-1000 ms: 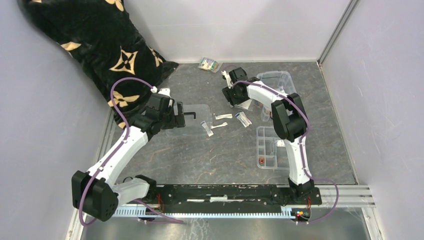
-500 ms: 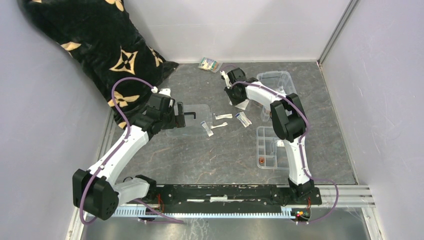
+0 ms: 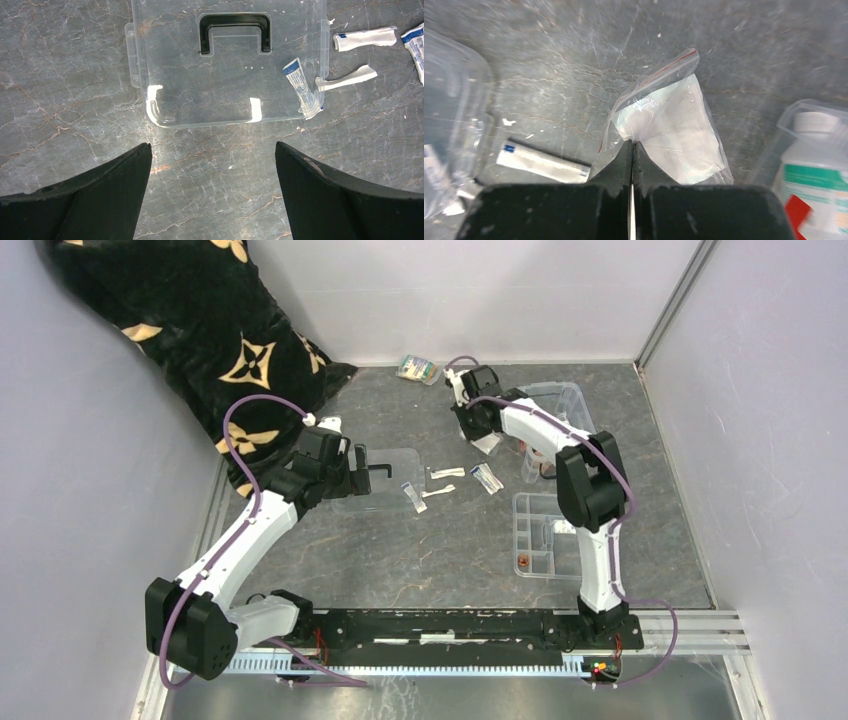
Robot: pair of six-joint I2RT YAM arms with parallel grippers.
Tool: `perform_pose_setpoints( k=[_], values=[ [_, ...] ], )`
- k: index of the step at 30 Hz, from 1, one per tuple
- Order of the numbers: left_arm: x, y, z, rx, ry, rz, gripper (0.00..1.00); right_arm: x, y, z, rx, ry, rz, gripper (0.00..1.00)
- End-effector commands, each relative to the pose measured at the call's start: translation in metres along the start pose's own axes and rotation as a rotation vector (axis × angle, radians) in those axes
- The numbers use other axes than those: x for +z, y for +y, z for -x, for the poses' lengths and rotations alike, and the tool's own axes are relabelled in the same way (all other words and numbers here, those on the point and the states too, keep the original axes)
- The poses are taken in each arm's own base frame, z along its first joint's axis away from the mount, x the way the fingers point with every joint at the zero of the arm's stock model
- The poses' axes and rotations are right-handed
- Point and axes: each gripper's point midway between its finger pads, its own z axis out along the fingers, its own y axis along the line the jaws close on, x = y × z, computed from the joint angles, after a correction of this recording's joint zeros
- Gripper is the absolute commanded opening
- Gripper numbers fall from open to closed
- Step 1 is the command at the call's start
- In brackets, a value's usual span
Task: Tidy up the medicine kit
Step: Pick up the medical item at the center of the board, then place the medical item at the medicine box.
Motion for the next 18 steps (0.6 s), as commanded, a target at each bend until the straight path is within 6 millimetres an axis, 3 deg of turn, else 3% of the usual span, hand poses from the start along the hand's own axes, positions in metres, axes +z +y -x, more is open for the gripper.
perform_pose_setpoints(
  k=[1, 5, 8, 10, 13, 16, 18],
  values=[
    [0.001, 0.002, 0.006, 0.034, -0.019, 0.008, 0.98, -0.071, 0.001, 0.069, 0.008, -0.227, 0.033, 0.00],
    [0.001, 0.003, 0.006, 0.034, -0.021, 0.011, 0.98, -0.120, -0.011, 0.097, 0.046, -0.350, 0.033, 0.00],
    [0.001, 0.003, 0.006, 0.033, -0.023, 0.012, 0.98, -0.154, -0.037, 0.106, 0.114, -0.441, -0.006, 0.00],
    [0.001, 0.003, 0.007, 0.033, -0.024, 0.011, 0.98, -0.174, -0.065, 0.105, 0.182, -0.489, -0.064, 0.00],
    [0.000, 0.003, 0.007, 0.034, -0.024, 0.010, 0.98, -0.191, -0.106, 0.087, 0.271, -0.505, -0.178, 0.00],
    [0.000, 0.002, 0.007, 0.033, -0.024, 0.008, 0.98, -0.187, -0.143, 0.057, 0.345, -0.433, -0.271, 0.00],
    [0.000, 0.002, 0.007, 0.033, -0.024, 0.006, 0.98, -0.175, -0.155, 0.038, 0.380, -0.368, -0.283, 0.00]
  ],
)
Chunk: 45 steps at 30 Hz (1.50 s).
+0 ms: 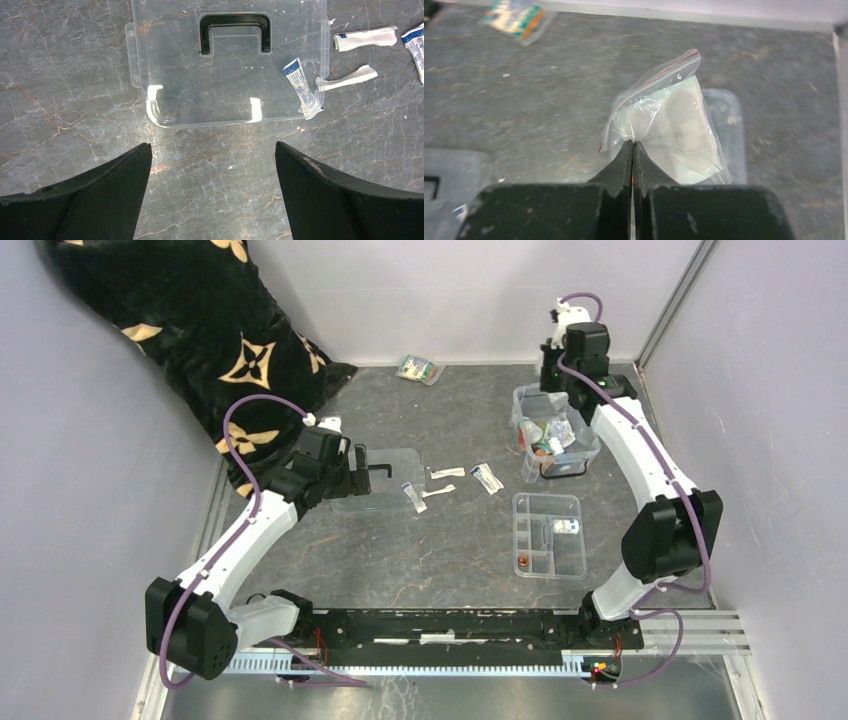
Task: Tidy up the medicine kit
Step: Place the medical item at the medicine box, then pick up the medical item at the center of the board.
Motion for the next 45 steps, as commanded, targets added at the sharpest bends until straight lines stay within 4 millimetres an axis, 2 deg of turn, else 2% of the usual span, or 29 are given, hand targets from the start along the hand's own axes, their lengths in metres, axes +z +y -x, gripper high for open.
perform_pose_setpoints(
  k=[1, 8, 10, 11, 13, 15, 17, 19, 21, 24, 26, 30, 35, 39, 43, 45],
  values=[
    [0.000, 0.002, 0.007, 0.033, -0.024, 0.007, 0.98, 0.013, -0.042, -0.048, 0.075, 0.139, -0.121, 0.00],
    [0.000, 0.002, 0.006, 0.032, -0.023, 0.005, 0.98, 0.037, -0.040, -0.097, 0.097, 0.265, -0.093, 0.00],
    [0.000, 0.002, 0.007, 0.033, -0.025, 0.006, 0.98, 0.042, -0.046, -0.105, 0.095, 0.289, -0.123, 0.10],
    [0.000, 0.002, 0.007, 0.033, -0.027, 0.006, 0.98, 0.044, -0.049, -0.106, 0.090, 0.299, -0.132, 0.19],
    [-0.001, 0.001, 0.009, 0.029, -0.031, 0.004, 0.98, 0.043, -0.051, -0.103, 0.079, 0.297, -0.143, 0.31],
    [-0.003, -0.001, 0.013, 0.021, -0.039, -0.003, 0.98, 0.037, -0.053, -0.092, 0.073, 0.265, -0.153, 0.39],
    [-0.005, -0.007, 0.021, -0.003, -0.053, -0.024, 0.98, 0.027, -0.055, -0.079, 0.069, 0.224, -0.160, 0.42],
    [-0.009, -0.019, 0.035, -0.028, -0.074, -0.065, 0.98, 0.013, -0.055, -0.065, 0.076, 0.176, -0.160, 0.44],
    [-0.011, -0.030, 0.053, -0.053, -0.103, -0.097, 0.98, -0.003, -0.046, -0.054, 0.086, 0.121, -0.115, 0.45],
    [-0.012, -0.045, 0.085, -0.087, -0.142, -0.123, 0.98, -0.026, -0.026, -0.051, 0.122, 0.046, -0.004, 0.46],
    [-0.008, -0.056, 0.106, -0.104, -0.160, -0.137, 0.98, -0.042, -0.015, -0.063, 0.145, 0.026, 0.051, 0.46],
    [0.019, -0.072, 0.142, -0.133, -0.190, -0.134, 0.98, -0.072, 0.000, -0.086, 0.156, 0.010, 0.131, 0.47],
    [0.070, -0.095, 0.184, -0.191, -0.228, -0.135, 0.97, -0.103, 0.022, -0.104, 0.219, -0.035, 0.245, 0.47],
    [0.125, -0.115, 0.201, -0.263, -0.225, -0.155, 0.96, -0.121, 0.025, -0.111, 0.261, -0.082, 0.260, 0.48],
    [0.182, -0.130, 0.208, -0.352, -0.215, -0.181, 0.96, -0.133, 0.032, -0.120, 0.317, -0.107, 0.292, 0.48],
    [0.200, -0.133, 0.214, -0.398, -0.229, -0.189, 0.95, -0.138, 0.034, -0.126, 0.334, -0.107, 0.302, 0.48]
  ],
)
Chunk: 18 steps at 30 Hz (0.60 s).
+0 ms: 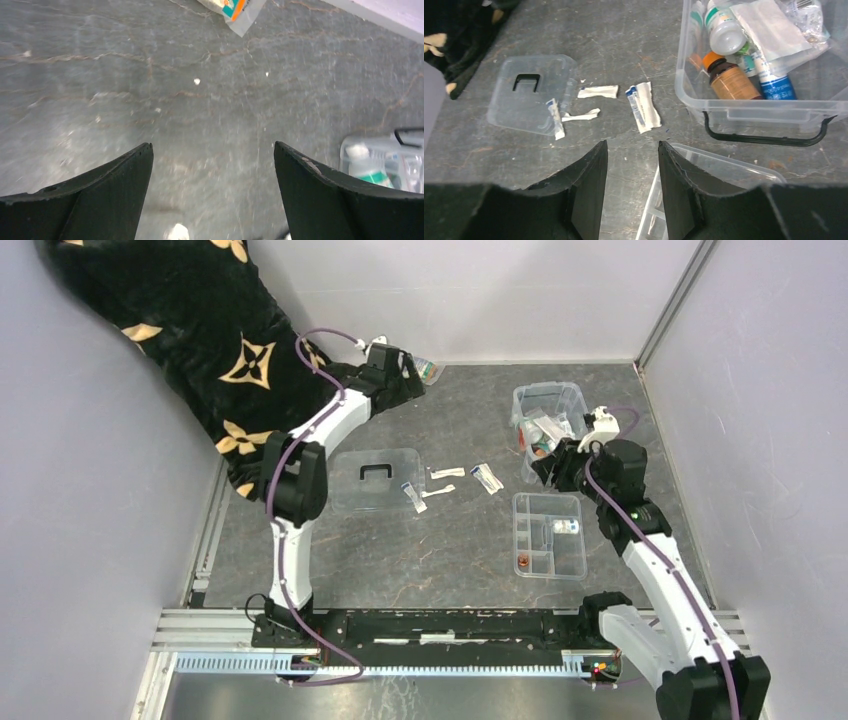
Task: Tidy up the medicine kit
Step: Pick up the medical item at the center of the board.
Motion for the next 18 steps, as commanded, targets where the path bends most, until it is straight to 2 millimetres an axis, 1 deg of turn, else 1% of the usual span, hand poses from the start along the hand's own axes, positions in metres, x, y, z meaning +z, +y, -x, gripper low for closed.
perform_pose_setpoints(
  k=[1, 3, 5, 6, 9, 10, 12, 14, 15, 18],
  values=[
    [0.039, -0.022, 0.027, -0.183, -0.098, -0.074, 0.95, -0.009, 0.016, 0.008, 0.055, -0.078, 0.071, 0.48],
    [0.059, -0.019, 0.028, -0.251, -0.120, -0.072, 0.95, -0.011, 0.014, 0.002, 0.062, -0.072, 0.068, 0.49],
    [0.073, -0.017, 0.030, -0.323, -0.135, -0.075, 0.95, -0.013, 0.013, -0.002, 0.057, -0.067, 0.063, 0.49],
    [0.085, -0.012, 0.027, -0.366, -0.137, -0.068, 0.95, -0.014, 0.013, -0.004, 0.056, -0.062, 0.063, 0.49],
    [0.108, 0.000, 0.025, -0.493, -0.150, -0.055, 0.95, -0.017, 0.015, -0.006, 0.050, -0.051, 0.072, 0.49],
    [0.114, 0.003, 0.024, -0.547, -0.152, -0.056, 0.95, -0.018, 0.015, -0.006, 0.049, -0.052, 0.074, 0.49],
    [0.124, 0.007, 0.025, -0.600, -0.169, -0.068, 0.95, -0.020, 0.016, -0.006, 0.046, -0.053, 0.078, 0.50],
    [0.132, 0.009, 0.028, -0.623, -0.186, -0.067, 0.95, -0.021, 0.017, -0.005, 0.040, -0.056, 0.078, 0.50],
    [0.136, 0.010, 0.032, -0.637, -0.199, -0.068, 0.94, -0.022, 0.017, -0.005, 0.038, -0.056, 0.079, 0.50],
    [0.147, 0.016, 0.029, -0.692, -0.201, -0.058, 0.93, -0.022, 0.019, -0.007, 0.035, -0.049, 0.093, 0.50]
  ],
)
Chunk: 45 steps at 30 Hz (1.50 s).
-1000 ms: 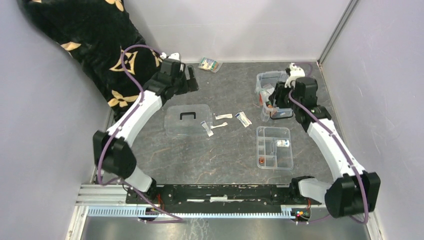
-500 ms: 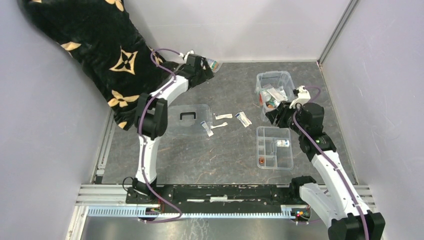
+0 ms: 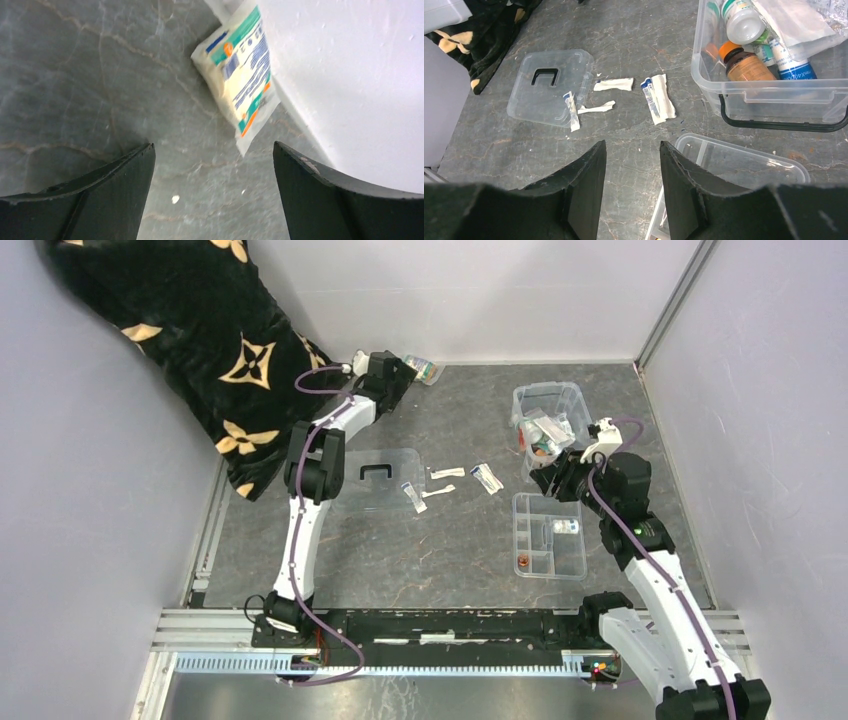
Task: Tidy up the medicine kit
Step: Pick up the medical item at the center of the board.
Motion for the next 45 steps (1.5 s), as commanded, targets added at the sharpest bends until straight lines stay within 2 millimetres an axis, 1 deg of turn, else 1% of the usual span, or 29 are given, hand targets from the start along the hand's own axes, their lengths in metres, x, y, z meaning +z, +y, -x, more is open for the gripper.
perform_pose_setpoints(
  k=[1, 5, 6, 7, 9, 13, 14, 16, 18, 19, 23, 24, 27, 30, 31, 33, 35, 37, 40, 41, 42, 45],
  values=[
    [0.020, -0.008, 0.013, -0.161, -0.060, -0.031, 0.92, -0.003, 0.007, 0.004, -0.010, -0.015, 0.035, 0.50],
    [0.033, -0.005, 0.014, -0.214, -0.062, -0.038, 0.85, -0.005, 0.009, 0.005, -0.013, -0.021, 0.040, 0.51],
    [0.038, -0.003, 0.011, -0.221, -0.059, -0.038, 0.83, -0.005, 0.008, 0.005, -0.017, -0.021, 0.038, 0.51],
    [0.040, -0.007, 0.014, -0.227, -0.060, -0.052, 0.80, -0.005, 0.008, 0.005, -0.022, -0.020, 0.036, 0.51],
    [0.049, -0.007, 0.011, -0.231, -0.054, -0.061, 0.75, -0.006, 0.007, 0.005, -0.031, -0.016, 0.029, 0.51],
    [0.057, -0.003, 0.012, -0.254, -0.062, -0.072, 0.58, -0.005, 0.006, 0.002, -0.033, -0.008, 0.028, 0.52],
    [0.059, -0.004, 0.013, -0.258, -0.066, -0.082, 0.56, -0.005, 0.006, 0.001, -0.032, -0.006, 0.032, 0.52],
    [0.061, -0.001, 0.013, -0.266, -0.062, -0.087, 0.48, -0.004, 0.006, 0.001, -0.033, -0.005, 0.036, 0.52],
    [0.063, 0.001, 0.013, -0.271, -0.054, -0.091, 0.39, -0.004, 0.006, 0.000, -0.036, -0.002, 0.037, 0.52],
    [0.064, 0.002, 0.013, -0.272, -0.049, -0.097, 0.33, -0.004, 0.006, 0.000, -0.039, -0.001, 0.035, 0.52],
    [0.066, 0.001, 0.012, -0.259, -0.027, -0.121, 0.07, -0.003, 0.004, -0.003, -0.039, 0.005, 0.033, 0.52],
    [0.066, 0.003, 0.013, -0.255, -0.022, -0.121, 0.03, -0.004, 0.004, -0.004, -0.040, 0.005, 0.032, 0.52],
    [0.062, 0.004, 0.014, -0.237, 0.003, -0.128, 0.02, -0.004, 0.002, -0.006, -0.040, 0.008, 0.027, 0.52],
    [0.046, -0.004, 0.019, -0.208, 0.015, -0.156, 0.02, -0.004, 0.001, -0.005, -0.047, 0.006, 0.019, 0.53],
    [0.039, -0.009, 0.019, -0.195, 0.036, -0.175, 0.02, -0.004, 0.000, -0.005, -0.050, 0.006, 0.015, 0.52],
    [0.019, -0.022, 0.025, -0.161, 0.049, -0.214, 0.02, -0.004, 0.000, -0.005, -0.055, 0.008, 0.017, 0.53],
    [-0.003, -0.038, 0.027, -0.116, 0.077, -0.260, 0.02, -0.005, 0.003, -0.007, -0.065, 0.012, 0.036, 0.56],
    [-0.027, -0.054, 0.028, -0.060, 0.118, -0.301, 0.02, -0.006, 0.006, -0.008, -0.077, 0.014, 0.056, 0.62],
    [-0.064, -0.069, 0.027, 0.029, 0.181, -0.329, 0.02, -0.007, 0.008, -0.006, -0.095, 0.012, 0.064, 0.66],
    [-0.076, -0.072, 0.025, 0.054, 0.196, -0.342, 0.02, -0.008, 0.008, -0.004, -0.101, 0.009, 0.065, 0.67],
    [-0.094, -0.074, 0.025, 0.075, 0.208, -0.352, 0.02, -0.008, 0.009, -0.004, -0.111, 0.008, 0.068, 0.67],
    [-0.135, -0.073, 0.018, 0.144, 0.248, -0.371, 0.02, -0.009, 0.010, -0.004, -0.121, 0.008, 0.074, 0.71]
  ],
)
